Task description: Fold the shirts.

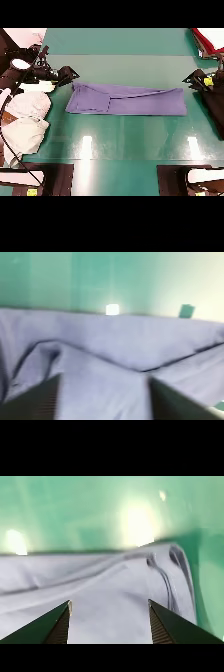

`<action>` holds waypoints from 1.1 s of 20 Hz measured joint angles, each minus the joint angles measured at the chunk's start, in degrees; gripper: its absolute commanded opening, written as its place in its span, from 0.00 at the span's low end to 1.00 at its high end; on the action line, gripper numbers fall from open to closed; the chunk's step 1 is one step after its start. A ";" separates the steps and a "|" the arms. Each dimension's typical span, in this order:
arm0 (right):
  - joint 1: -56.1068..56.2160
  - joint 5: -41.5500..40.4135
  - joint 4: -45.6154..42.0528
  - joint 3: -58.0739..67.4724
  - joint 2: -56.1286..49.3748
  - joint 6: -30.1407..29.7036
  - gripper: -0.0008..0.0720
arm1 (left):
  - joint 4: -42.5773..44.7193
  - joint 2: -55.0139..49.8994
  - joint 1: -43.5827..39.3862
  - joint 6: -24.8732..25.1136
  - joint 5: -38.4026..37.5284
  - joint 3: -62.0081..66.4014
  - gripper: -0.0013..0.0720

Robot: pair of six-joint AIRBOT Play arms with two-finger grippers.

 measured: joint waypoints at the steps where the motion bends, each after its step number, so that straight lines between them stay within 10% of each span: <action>1: -0.90 0.68 1.33 -0.09 -0.26 -1.51 0.76 | -0.48 -0.13 0.00 0.02 -1.18 0.55 0.14; 17: -10.58 12.98 5.68 -7.82 -9.79 -14.51 0.77 | -1.57 -0.48 -10.62 2.86 -5.79 1.99 0.05; 22: -5.18 13.62 4.39 -5.88 -12.59 -15.47 0.09 | -1.38 -0.59 -11.54 2.78 -6.40 1.99 0.05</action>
